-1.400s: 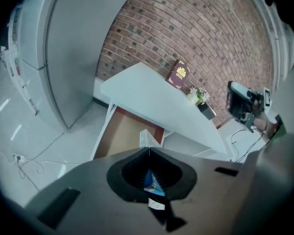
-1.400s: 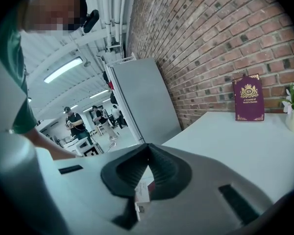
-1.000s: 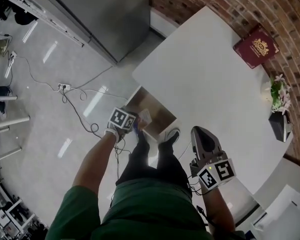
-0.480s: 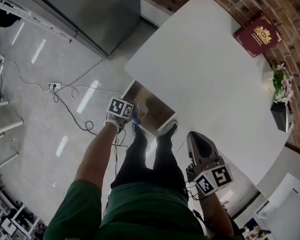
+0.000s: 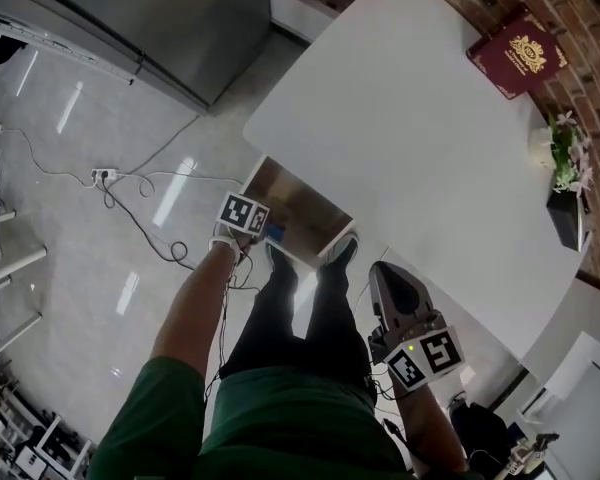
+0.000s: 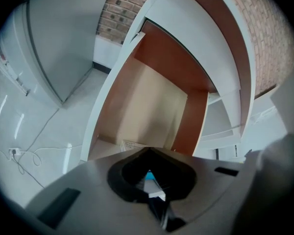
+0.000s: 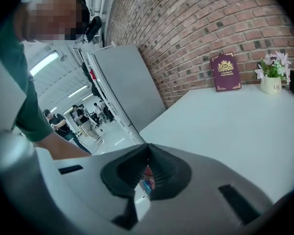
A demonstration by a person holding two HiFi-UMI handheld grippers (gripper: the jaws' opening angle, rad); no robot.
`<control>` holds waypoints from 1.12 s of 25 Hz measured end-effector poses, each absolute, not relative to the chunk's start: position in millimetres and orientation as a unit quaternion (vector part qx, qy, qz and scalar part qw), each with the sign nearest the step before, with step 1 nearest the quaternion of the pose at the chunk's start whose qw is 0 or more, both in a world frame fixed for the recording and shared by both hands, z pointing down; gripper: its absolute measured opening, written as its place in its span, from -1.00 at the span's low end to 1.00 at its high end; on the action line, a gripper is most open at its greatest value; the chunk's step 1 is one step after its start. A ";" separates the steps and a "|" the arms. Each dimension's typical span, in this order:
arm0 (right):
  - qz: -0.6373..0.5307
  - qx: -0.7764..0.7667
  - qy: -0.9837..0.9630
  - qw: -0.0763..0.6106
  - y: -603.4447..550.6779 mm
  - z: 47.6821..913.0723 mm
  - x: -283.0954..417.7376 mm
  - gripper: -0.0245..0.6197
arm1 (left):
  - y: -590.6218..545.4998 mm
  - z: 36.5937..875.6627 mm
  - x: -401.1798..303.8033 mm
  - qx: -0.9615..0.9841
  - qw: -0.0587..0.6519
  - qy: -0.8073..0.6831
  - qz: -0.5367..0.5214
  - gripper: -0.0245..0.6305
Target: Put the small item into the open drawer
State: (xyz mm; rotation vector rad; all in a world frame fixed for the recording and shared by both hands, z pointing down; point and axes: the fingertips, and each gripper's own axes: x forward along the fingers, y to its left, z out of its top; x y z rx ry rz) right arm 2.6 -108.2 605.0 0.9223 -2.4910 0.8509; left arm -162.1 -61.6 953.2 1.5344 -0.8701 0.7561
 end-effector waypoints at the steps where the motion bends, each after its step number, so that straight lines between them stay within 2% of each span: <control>1: 0.299 0.326 -0.880 0.173 -108.5 603.7 1.2 -0.91 | -60.6 952.3 -162.0 0.655 0.573 -0.372 0.324 -0.91; 8: 0.265 0.323 -0.895 0.157 -116.0 573.0 -10.6 -0.91 | -62.8 920.2 -170.2 0.665 0.549 -0.407 0.303 -0.90; 14: 0.229 0.325 -0.906 0.144 -124.8 538.2 -15.0 -0.91 | -73.2 829.4 -166.4 0.715 0.495 -0.433 0.237 -0.90; 18: 0.203 0.329 -0.913 0.128 -130.8 511.2 -17.0 -0.91 | -84.8 736.6 -165.8 0.764 0.420 -0.449 0.195 -0.89; 28: 0.133 0.335 -0.931 0.056 -150.5 427.6 -31.7 -0.91 | -133.7 495.6 -171.5 0.825 0.163 -0.533 0.091 -0.89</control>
